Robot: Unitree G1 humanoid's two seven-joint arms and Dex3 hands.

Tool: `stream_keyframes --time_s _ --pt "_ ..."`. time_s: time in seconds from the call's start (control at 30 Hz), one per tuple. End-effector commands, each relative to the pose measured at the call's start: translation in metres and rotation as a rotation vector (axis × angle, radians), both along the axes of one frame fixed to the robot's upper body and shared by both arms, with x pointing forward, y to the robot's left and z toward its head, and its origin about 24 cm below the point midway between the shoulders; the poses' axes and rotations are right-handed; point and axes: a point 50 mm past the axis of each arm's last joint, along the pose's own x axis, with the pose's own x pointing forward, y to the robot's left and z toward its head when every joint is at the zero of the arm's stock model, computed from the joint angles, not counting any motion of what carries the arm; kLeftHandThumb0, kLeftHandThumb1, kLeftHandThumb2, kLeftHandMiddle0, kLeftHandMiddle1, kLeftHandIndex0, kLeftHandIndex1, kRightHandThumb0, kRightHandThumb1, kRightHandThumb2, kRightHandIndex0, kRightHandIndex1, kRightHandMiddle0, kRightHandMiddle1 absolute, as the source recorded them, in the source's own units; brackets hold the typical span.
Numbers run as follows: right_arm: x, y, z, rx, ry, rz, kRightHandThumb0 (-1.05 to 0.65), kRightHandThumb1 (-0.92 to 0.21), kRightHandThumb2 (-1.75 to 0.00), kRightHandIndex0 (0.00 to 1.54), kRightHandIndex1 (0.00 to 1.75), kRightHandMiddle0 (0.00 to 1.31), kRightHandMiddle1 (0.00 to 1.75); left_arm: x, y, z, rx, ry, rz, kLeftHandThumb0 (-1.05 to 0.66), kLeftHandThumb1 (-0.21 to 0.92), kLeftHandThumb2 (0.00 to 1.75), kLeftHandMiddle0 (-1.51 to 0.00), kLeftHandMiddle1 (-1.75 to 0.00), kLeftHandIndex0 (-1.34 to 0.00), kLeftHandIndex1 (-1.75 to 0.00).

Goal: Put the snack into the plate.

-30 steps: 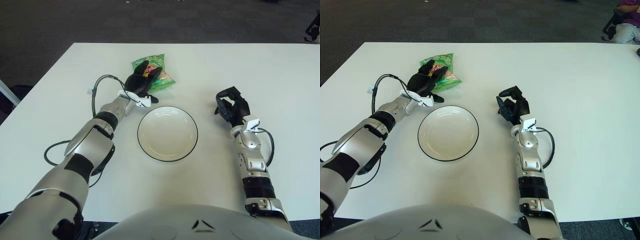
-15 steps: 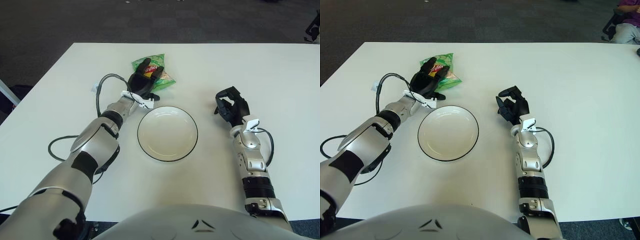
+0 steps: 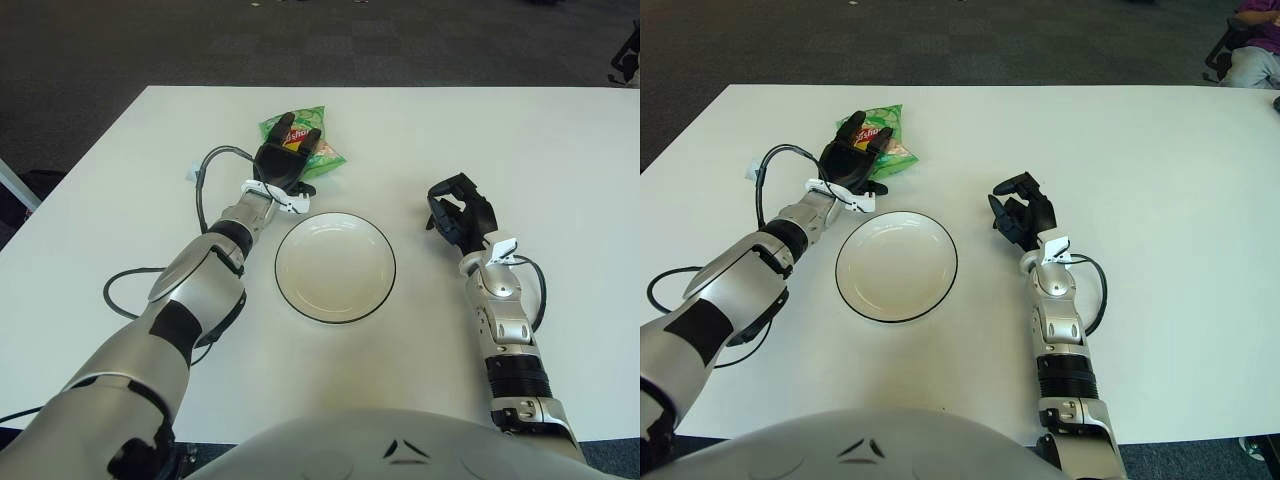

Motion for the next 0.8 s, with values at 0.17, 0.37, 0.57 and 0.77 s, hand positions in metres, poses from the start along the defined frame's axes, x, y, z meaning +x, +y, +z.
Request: stream_keyframes --time_s 0.17,0.37,0.57,0.77 --pt "-0.0034 -0.0009 0.0025 -0.039 0.007 0.008 -0.36 -0.92 -0.31 0.8 1.7 0.43 1.52 -0.0016 -0.0006 -0.005 0.028 0.007 0.02 -0.58 0.86 0.0 -0.18 0.0 -0.31 -0.01" --pt "-0.0039 -0.0003 0.0025 -0.058 0.009 0.024 -0.36 -0.92 -0.31 0.8 1.7 0.43 1.52 0.0017 -0.0015 -0.0074 -0.033 0.122 0.09 -0.59 0.85 0.0 -0.18 0.0 -0.33 -0.01" --pt "-0.0044 0.0007 0.0027 -0.073 0.007 0.041 -0.36 -0.92 -0.31 0.8 1.69 0.43 1.52 0.0038 -0.0003 -0.0077 -0.056 0.174 0.132 -0.59 0.84 0.0 -0.17 0.0 -0.34 -0.02" --pt "-0.0048 0.0009 0.0026 -0.08 0.006 0.059 -0.36 -0.92 -0.31 0.8 1.68 0.42 1.52 0.0043 0.0014 -0.0081 -0.064 0.186 0.158 -0.6 0.84 0.0 -0.14 0.0 -0.34 -0.01"
